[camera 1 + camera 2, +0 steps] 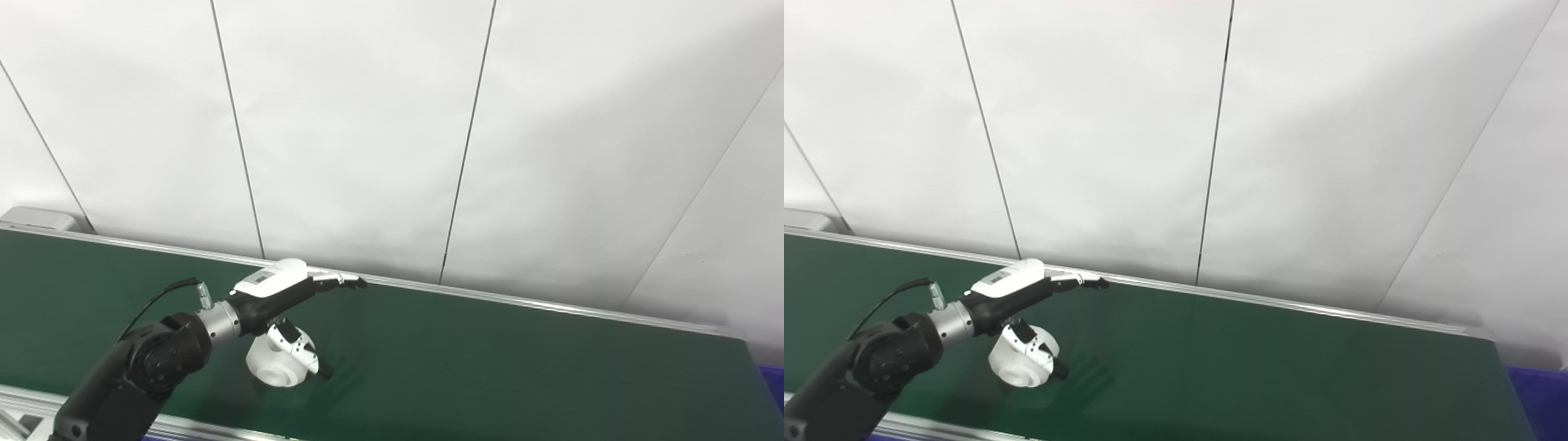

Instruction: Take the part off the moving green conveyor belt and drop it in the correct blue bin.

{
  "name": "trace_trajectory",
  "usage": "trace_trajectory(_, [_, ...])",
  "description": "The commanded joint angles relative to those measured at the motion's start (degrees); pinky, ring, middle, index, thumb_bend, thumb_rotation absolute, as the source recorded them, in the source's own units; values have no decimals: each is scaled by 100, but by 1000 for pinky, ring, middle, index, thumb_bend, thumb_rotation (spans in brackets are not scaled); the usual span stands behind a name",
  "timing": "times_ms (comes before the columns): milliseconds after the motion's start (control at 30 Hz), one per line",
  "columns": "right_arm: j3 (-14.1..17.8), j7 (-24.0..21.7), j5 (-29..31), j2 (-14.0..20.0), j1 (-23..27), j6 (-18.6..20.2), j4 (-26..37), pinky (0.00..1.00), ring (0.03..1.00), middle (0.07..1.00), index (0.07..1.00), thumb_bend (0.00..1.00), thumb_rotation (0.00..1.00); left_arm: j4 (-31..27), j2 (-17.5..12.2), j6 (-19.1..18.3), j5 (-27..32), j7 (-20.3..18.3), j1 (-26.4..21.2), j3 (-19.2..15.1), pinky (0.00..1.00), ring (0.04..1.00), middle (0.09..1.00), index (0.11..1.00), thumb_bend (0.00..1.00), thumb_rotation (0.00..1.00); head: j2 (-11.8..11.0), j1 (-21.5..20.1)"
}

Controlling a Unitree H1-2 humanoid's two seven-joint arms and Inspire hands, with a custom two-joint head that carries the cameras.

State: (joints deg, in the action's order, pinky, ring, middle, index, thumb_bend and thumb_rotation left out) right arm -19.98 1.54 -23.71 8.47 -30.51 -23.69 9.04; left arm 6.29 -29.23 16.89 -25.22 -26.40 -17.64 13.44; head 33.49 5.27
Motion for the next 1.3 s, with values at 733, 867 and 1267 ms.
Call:
trace_trajectory(733, [14, 3, 42, -60, -125, -148, 273, 716, 824, 880, 858, 252, 435, 2454, 71, -174, -474, 30, -623, 1017, 450, 573, 679, 633, 848, 0, 54, -99])
trace_trajectory(867, [25, 16, 43, -80, -141, -163, 269, 711, 818, 873, 852, 255, 435, 2383, 45, 125, -363, 189, -636, 1053, 323, 403, 507, 502, 601, 0, 59, -98])
trace_trajectory(1267, [2, -20, 73, -97, -137, -148, 248, 718, 826, 880, 855, 256, 438, 1702, 24, 822, 531, 269, -456, 671, 203, 249, 475, 277, 535, 0, 85, -94])
